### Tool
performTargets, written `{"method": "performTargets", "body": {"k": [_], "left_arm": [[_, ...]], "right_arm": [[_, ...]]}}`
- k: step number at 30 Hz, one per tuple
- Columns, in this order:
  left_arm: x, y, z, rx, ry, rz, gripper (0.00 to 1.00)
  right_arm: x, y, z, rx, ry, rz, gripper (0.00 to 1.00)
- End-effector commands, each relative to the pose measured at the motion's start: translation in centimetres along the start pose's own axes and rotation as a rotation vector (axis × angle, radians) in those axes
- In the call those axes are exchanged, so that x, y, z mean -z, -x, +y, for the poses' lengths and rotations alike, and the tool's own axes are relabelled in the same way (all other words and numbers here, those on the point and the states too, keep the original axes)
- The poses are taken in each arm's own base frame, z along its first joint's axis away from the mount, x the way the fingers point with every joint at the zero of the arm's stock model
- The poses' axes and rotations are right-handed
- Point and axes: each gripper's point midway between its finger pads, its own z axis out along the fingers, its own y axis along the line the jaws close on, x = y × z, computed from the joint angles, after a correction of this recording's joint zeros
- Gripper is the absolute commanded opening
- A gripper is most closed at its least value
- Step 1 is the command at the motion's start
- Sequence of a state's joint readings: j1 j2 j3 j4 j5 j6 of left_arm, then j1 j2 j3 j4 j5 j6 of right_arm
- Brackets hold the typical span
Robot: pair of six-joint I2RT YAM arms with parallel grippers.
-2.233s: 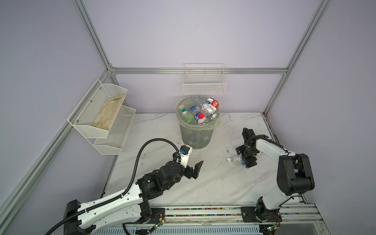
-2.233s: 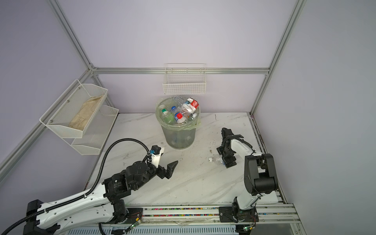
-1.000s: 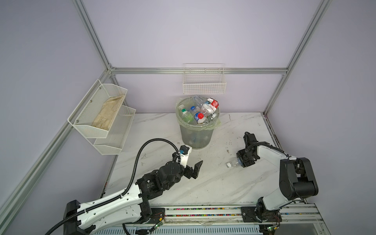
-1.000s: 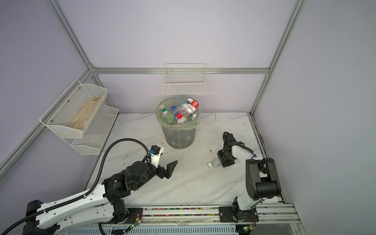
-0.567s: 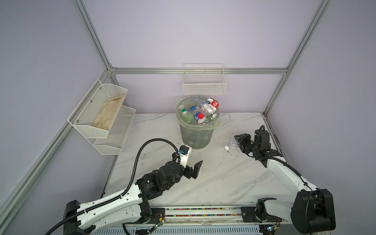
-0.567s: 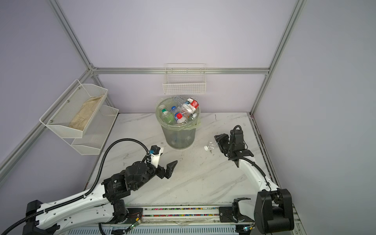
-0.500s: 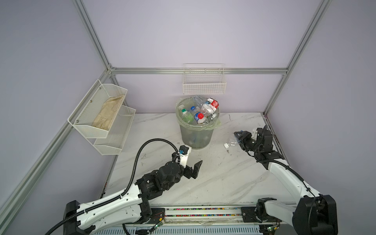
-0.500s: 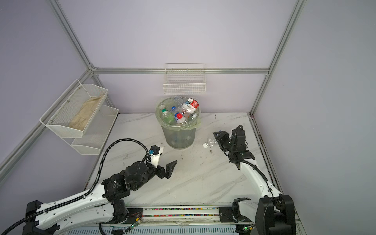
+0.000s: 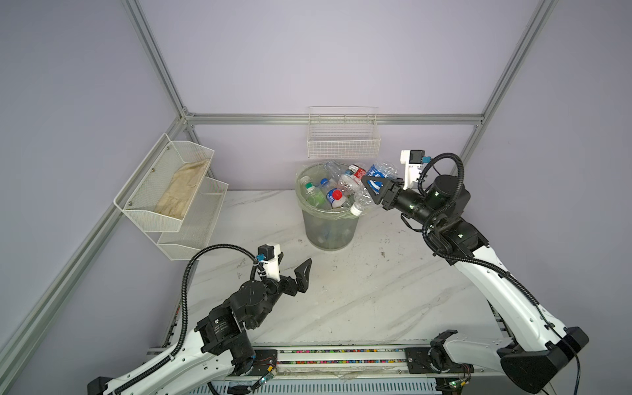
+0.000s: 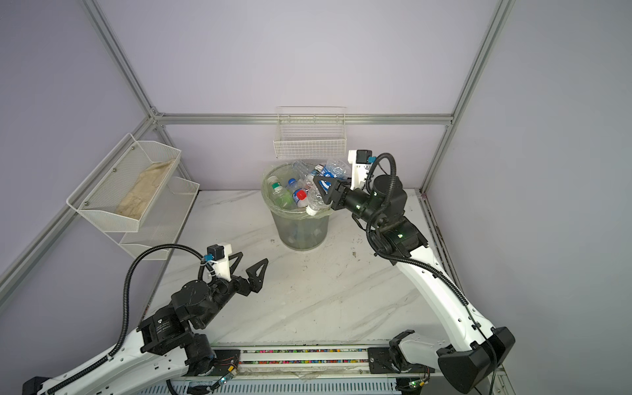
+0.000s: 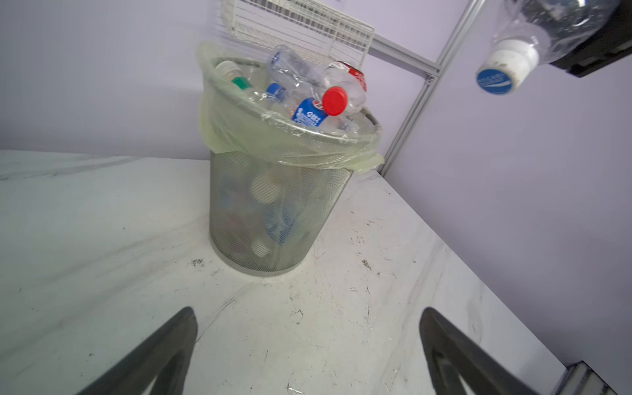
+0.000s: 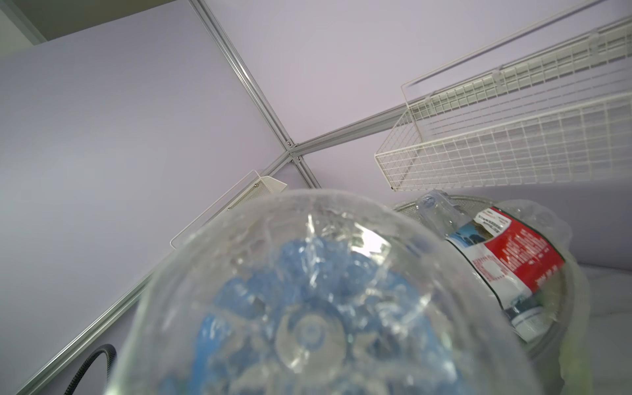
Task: Throw the plastic bottles in the bin
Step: Throw the plastic bottle into the trash bin.
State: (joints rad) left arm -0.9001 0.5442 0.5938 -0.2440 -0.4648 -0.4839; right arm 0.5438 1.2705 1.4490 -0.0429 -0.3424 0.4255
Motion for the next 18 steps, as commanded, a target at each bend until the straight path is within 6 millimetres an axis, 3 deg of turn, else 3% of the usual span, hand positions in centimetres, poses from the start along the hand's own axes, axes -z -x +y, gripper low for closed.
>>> {"method": "performTargets", "body": {"k": [1, 4, 6, 10, 18], "left_arm": [[-1.0, -4.8, 1.6, 0.054, 0.032, 0.189, 1.0], [-1.8, -5.9, 2.0, 0.073, 0.041, 0.241, 1.0], [-2.1, -5.5, 2.1, 0.082, 0.046, 0.221, 1.0], [-2.2, -4.2, 2.2, 0.108, 0.036, 0.169, 1.0], [-1.1, -3.6, 3.5, 0.134, 0.057, 0.148, 1.0]], "right_arm": [[-1.1, -0.2, 1.0, 0.135, -0.038, 0.03, 0.0], [-2.0, 0.0, 3.1, 0.194, -0.024, 0.035, 0.0], [-2.2, 0.1, 4.5, 0.226, -0.017, 0.03, 0.0], [-4.1, -0.8, 5.3, 0.264, -0.032, 0.057, 0.0], [-6.6, 0.6, 5.8, 0.319, -0.076, 0.045, 0.0]]}}
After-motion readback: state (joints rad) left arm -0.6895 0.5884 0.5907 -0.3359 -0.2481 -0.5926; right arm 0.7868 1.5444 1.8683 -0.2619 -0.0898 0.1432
